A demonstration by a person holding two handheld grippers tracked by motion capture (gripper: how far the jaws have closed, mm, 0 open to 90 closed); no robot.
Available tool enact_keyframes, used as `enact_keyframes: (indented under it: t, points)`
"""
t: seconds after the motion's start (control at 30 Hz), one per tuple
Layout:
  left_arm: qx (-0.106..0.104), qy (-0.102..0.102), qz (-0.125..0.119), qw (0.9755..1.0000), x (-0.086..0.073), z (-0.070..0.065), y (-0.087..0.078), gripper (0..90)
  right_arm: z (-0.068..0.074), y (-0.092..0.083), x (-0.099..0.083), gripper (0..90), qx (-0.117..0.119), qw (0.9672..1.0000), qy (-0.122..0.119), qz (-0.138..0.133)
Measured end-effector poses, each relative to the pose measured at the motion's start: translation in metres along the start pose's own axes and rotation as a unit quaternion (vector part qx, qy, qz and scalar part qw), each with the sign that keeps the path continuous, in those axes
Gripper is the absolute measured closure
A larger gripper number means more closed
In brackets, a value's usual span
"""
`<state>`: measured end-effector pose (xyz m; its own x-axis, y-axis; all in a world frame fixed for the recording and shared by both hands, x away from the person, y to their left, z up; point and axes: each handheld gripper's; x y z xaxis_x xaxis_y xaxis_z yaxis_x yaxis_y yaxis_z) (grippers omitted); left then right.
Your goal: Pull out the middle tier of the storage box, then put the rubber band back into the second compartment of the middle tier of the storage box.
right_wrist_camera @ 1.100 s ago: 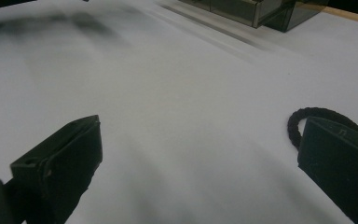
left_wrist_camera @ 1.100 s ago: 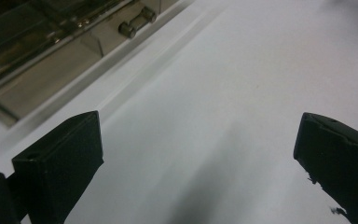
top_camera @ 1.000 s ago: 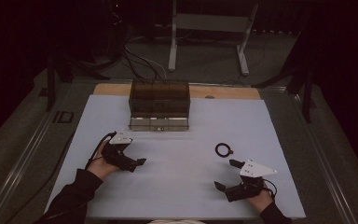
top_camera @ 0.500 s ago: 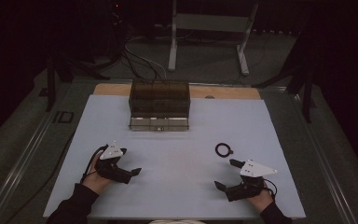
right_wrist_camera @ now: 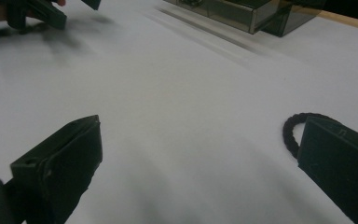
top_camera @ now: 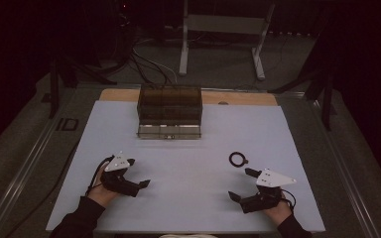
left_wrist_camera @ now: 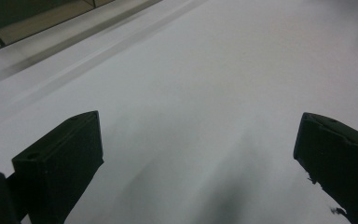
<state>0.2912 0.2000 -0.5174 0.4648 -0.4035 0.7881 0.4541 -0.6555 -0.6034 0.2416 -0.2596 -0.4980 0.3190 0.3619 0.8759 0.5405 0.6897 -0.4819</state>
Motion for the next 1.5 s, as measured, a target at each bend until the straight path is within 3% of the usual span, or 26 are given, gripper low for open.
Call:
enact_keyframes:
  t: [0.23,0.6,0.93,1.5]
  points:
    - [-0.005,0.000,-0.005,1.0000,0.001,-0.001,0.000,2.6,0.004,-0.005,0.013,0.2,0.003,1.0000,-0.005,-0.003]
    - [-0.007,0.002,-0.004,1.0000,0.000,-0.001,-0.002,2.6,-0.002,-0.015,0.037,3.1,-0.026,0.9996,-0.012,-0.007]
    - [-0.006,0.006,-0.008,0.9999,0.000,-0.002,-0.003,2.6,-0.022,-0.017,0.065,3.2,-0.053,0.9982,-0.020,-0.020]
    - [-0.014,0.004,-0.007,0.9999,0.000,-0.003,-0.001,2.6,-0.053,0.000,0.079,3.2,-0.065,0.9979,-0.007,-0.002]
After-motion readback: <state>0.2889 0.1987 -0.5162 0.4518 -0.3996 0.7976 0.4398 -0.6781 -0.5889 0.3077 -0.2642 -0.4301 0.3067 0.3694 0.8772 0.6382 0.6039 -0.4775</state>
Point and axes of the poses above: each handheld gripper's, and its own axes: y roughly forward along the jaws, x roughly out of its top, z roughly to its left, and after that the axes turned 2 degrees about -y, right-handed
